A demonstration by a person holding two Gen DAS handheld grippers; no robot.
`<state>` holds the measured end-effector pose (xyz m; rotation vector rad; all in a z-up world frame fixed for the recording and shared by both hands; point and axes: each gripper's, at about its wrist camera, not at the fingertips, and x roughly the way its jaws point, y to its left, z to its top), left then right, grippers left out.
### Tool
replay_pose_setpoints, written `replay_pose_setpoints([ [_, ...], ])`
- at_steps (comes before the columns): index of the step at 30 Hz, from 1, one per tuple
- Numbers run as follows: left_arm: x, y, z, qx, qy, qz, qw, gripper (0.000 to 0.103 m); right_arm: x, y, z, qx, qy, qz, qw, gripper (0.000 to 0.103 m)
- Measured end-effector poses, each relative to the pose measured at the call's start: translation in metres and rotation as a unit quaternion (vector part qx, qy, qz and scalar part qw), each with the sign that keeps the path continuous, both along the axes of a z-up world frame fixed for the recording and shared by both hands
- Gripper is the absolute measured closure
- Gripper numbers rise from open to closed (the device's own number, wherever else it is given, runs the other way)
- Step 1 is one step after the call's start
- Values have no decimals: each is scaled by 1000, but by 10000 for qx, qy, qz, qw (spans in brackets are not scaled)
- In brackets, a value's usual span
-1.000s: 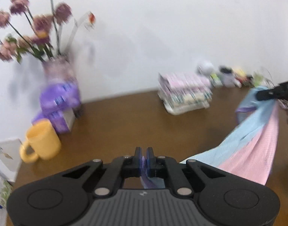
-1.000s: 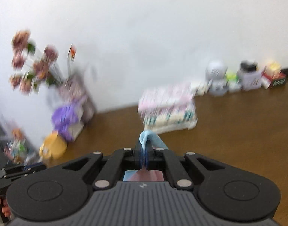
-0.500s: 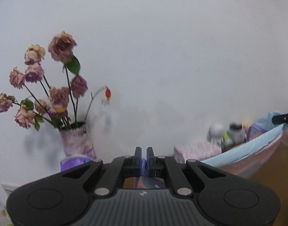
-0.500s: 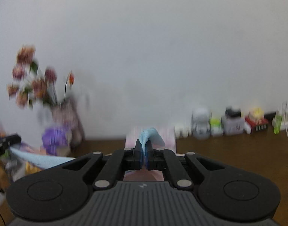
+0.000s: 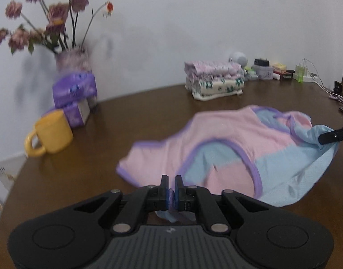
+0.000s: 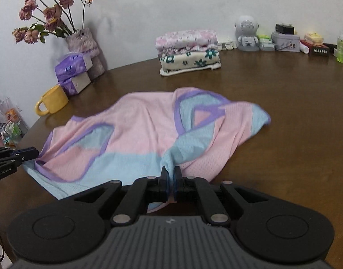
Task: Fold clothes
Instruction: 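Lift and shake the garment out flat with both grippers, then lower it, then open both grippers and release the spread garment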
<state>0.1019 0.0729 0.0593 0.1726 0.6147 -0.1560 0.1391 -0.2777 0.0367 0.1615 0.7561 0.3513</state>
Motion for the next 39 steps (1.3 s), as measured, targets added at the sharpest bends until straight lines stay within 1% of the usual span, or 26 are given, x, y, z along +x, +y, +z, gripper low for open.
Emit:
replay_pose_setpoints([
  [4, -7, 5, -10, 46, 185, 23, 9998, 99, -18, 1, -15, 55, 77, -4, 10000, 99],
  [7, -11, 8, -15, 87, 258, 30, 9996, 99, -23, 1, -21, 92, 110, -21, 9999, 99],
  [11, -16, 10, -20, 138, 330, 5, 9994, 99, -28, -2, -23, 151, 63, -61, 9998, 98],
  [17, -18, 11, -25, 108, 405, -19, 9991, 99, -31, -6, -25, 233, 42, -118, 9997, 98],
  [20, -19, 11, -26, 75, 431, -36, 9990, 98, -32, -6, -25, 204, 28, -100, 9997, 95],
  [21, -19, 11, -26, 64, 433, -36, 9990, 95, -32, -6, -24, 211, 29, -92, 9997, 89],
  [22, -20, 12, -26, 52, 434, -35, 9990, 92, -33, -6, -23, 249, 28, -69, 9997, 79],
  [23, -21, 12, -26, 41, 436, -34, 9990, 91, -34, -7, -22, 305, 29, -33, 9995, 72],
  [24, -21, 12, -26, 29, 437, -34, 9990, 87, -36, -8, -20, 353, 13, 12, 9994, 59],
  [25, -23, 13, -25, 19, 405, -12, 9992, 76, -39, -8, -19, 344, -21, 15, 9994, 54],
  [26, -25, 14, -24, 8, 368, 13, 9993, 69, -42, -8, -16, 279, -91, -8, 9996, 54],
  [27, -27, 15, -23, -3, 331, 38, 9994, 58, -45, -8, -14, 193, -175, -36, 9997, 53],
  [28, -29, 15, -21, -18, 282, 68, 9996, 52, -47, -9, -11, 124, -262, -78, 9995, 51],
  [30, -32, 17, -17, -50, 180, 130, 9997, 49, -52, -12, -5, -15, -436, -164, 9989, 50],
  [31, -34, 16, -15, -65, 125, 117, 9998, 46, -54, -14, -2, -84, -521, -204, 9984, 50],
  [34, -35, 10, -7, -100, -4, -17, 9999, 42, -48, -16, 8, -282, -723, -238, 9967, 50],
  [36, -32, 0, -4, -132, -4, -206, 9997, 40, -30, -14, 12, -326, -656, -201, 9971, 50],
  [39, -27, -19, -2, -182, 16, -486, 9987, 34, -3, -12, 17, -391, -555, -144, 9976, 51],
])
